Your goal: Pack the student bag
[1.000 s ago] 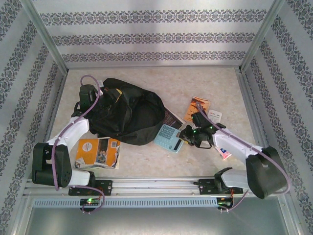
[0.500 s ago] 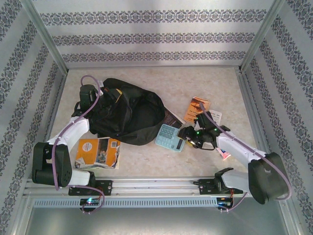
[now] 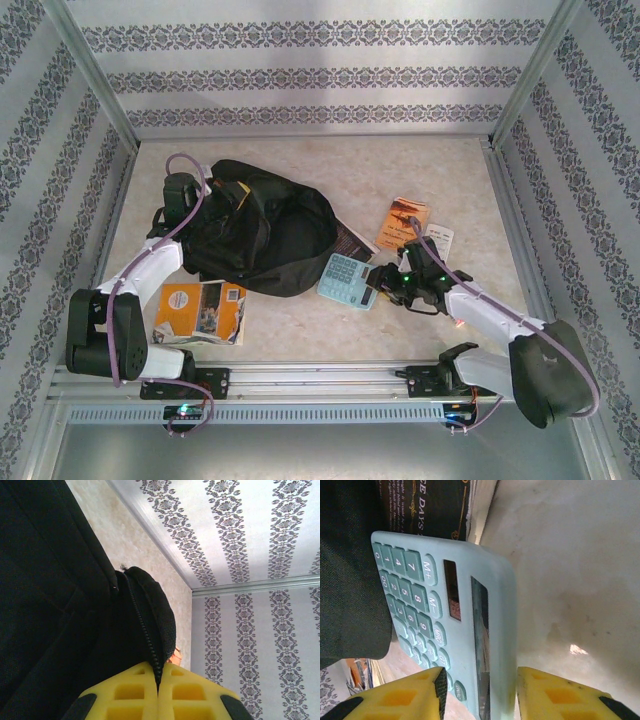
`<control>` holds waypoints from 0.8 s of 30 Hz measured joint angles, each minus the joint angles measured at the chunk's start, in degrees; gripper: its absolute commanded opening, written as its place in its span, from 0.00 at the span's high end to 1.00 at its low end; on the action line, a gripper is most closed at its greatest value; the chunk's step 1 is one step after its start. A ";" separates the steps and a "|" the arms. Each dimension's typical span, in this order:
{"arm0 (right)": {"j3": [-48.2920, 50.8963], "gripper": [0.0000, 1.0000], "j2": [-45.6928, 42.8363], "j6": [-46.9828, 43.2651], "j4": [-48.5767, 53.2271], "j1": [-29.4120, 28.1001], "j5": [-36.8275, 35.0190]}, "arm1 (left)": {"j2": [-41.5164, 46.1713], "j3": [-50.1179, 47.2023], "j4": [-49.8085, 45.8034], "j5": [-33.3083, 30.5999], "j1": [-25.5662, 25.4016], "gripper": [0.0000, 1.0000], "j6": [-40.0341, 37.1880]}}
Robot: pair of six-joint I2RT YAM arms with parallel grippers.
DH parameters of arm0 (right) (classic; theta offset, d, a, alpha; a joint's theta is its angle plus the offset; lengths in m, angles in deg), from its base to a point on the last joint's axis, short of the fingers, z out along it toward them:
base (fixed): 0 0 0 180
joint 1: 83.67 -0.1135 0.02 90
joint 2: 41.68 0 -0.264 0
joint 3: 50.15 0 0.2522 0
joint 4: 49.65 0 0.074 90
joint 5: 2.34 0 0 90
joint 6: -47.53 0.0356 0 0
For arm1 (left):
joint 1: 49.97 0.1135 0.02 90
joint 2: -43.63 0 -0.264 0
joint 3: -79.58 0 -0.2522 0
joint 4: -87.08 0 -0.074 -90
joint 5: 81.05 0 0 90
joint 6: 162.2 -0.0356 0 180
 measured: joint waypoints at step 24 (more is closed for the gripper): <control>4.11 0.89 2.45 2.78 -11.17 -0.76 3.21 | 0.00 0.31 -0.28 0.48 0.00 1.00 -0.46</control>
